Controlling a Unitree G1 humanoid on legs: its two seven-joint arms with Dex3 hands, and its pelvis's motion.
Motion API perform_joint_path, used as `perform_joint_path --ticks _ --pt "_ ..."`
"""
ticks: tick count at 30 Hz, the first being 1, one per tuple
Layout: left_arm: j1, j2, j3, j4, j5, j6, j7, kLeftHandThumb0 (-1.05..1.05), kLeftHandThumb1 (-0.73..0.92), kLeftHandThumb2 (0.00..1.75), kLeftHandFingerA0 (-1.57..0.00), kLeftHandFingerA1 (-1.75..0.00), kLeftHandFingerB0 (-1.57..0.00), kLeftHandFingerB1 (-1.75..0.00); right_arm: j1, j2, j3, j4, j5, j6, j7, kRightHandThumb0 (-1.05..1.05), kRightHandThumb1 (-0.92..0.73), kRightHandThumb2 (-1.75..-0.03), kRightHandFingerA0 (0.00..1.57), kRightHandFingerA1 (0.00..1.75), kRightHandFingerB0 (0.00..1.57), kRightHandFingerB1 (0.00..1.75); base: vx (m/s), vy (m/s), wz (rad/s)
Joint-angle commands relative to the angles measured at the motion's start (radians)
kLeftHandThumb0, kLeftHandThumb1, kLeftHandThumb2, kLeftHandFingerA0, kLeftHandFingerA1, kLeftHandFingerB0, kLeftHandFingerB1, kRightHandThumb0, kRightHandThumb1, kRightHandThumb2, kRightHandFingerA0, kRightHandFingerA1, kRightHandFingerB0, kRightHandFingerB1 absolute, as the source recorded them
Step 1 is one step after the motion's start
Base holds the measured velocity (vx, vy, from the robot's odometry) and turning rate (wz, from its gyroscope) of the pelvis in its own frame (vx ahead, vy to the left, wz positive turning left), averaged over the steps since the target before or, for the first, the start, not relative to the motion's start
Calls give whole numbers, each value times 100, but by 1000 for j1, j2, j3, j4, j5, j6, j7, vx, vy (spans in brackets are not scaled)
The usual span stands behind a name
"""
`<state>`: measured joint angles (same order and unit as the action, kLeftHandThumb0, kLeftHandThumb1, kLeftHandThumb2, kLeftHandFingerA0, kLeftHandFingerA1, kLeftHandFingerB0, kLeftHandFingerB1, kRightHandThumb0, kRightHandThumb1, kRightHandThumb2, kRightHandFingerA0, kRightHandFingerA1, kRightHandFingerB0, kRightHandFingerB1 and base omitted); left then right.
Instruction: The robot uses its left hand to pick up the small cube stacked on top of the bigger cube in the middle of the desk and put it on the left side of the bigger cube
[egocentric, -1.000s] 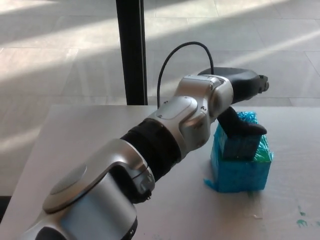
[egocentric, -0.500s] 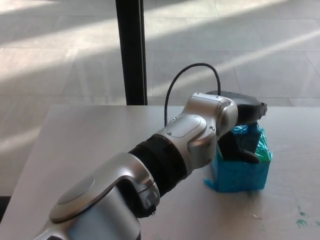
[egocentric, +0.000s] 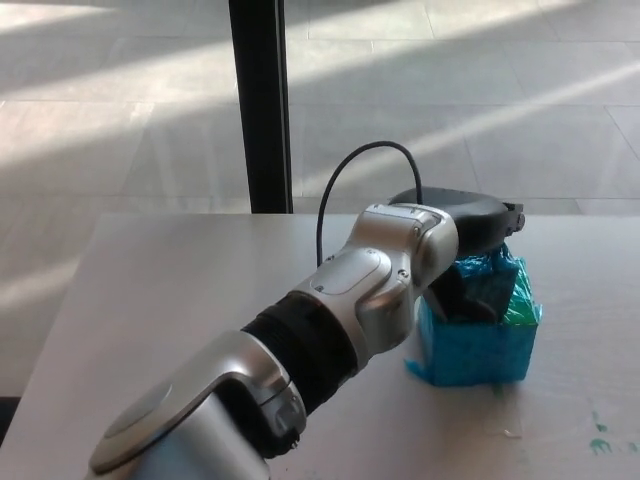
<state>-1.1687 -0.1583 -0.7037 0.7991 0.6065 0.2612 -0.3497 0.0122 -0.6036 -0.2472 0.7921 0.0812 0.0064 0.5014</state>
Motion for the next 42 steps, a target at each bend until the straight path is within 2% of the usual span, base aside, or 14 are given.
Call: perform_joint_path --ticks 1,5,6,7,8,12,15,16,20,23,29,36,37,42 --pt "68 -17 40 52 -15 -78 103 -9 68 73 -58 -74 -54 -51 -10 -13 -13 10 8 -16 -15 -53 -57 -92 49 65 35 50 0 0 0" --pt "76 -18 58 64 0 -132 163 -19 58 67 -80 -105 -87 -71 -12 -11 -19 19 11 -27 -19 -51 -58 -93 49 65 36 51 0 0 0" --pt "73 -19 56 66 7 -126 161 -22 56 63 -80 -104 -89 -72 -12 -11 -17 21 7 -34 -22 -48 -73 -61 53 57 44 33 0 0 0" --pt "71 -19 55 68 10 -125 162 -22 56 63 -80 -104 -89 -72 -13 -11 -16 23 6 -38 -24 -48 -73 -61 53 57 44 33 0 0 0" --pt "73 -21 56 71 12 -118 167 -21 54 60 -83 -108 -88 -74 -20 -10 -15 33 4 -36 -29 -49 -59 -93 50 65 37 51 0 0 0" --pt "80 -16 30 91 38 -138 196 -20 66 66 -76 -127 -78 -84 -17 -7 -21 24 13 -43 -23 -47 -59 -93 49 66 37 51 0 0 0" --pt "72 -14 17 117 44 -159 205 -19 71 75 -78 -157 -74 -119 -20 -7 -16 19 7 -51 -25 -43 -59 -94 49 66 37 52 0 0 0" --pt "72 -13 12 127 47 -168 218 -19 69 81 -76 -166 -71 -129 -19 -6 -15 16 8 -50 -24 -38 -76 -62 52 59 46 33 0 0 0" --pt "55 -9 -5 143 62 -172 229 -24 72 79 -77 -170 -67 -130 -26 -2 -19 30 11 -64 -29 -36 -76 -63 54 62 47 35 0 0 0" --pt "43 -7 -15 148 62 -158 206 -26 73 79 -75 -155 -68 -94 -25 -3 -16 32 7 -75 -29 -36 -78 -63 54 62 48 35 0 0 0" --pt "44 5 -11 132 54 -146 201 -22 69 67 -78 -166 -65 -127 -5 -3 -18 -11 9 -59 -36 -37 -78 -63 54 61 48 35 0 0 0" --pt "13 37 5 136 57 -189 248 -23 75 76 -75 -134 -70 -97 -16 -1 -15 17 3 -70 -50 -38 -78 -62 56 59 49 35 0 0 0" --pt "6 43 12 137 54 -199 252 -23 76 75 -74 -153 -71 -118 -15 -2 -14 18 2 -72 -48 -39 -78 -62 55 60 48 35 0 0 0" --pt "-36 88 38 117 58 -249 297 -29 77 73 -76 -159 -72 -116 -15 -2 -11 33 -1 -73 -51 -39 -78 -62 55 59 47 35 0 0 0"
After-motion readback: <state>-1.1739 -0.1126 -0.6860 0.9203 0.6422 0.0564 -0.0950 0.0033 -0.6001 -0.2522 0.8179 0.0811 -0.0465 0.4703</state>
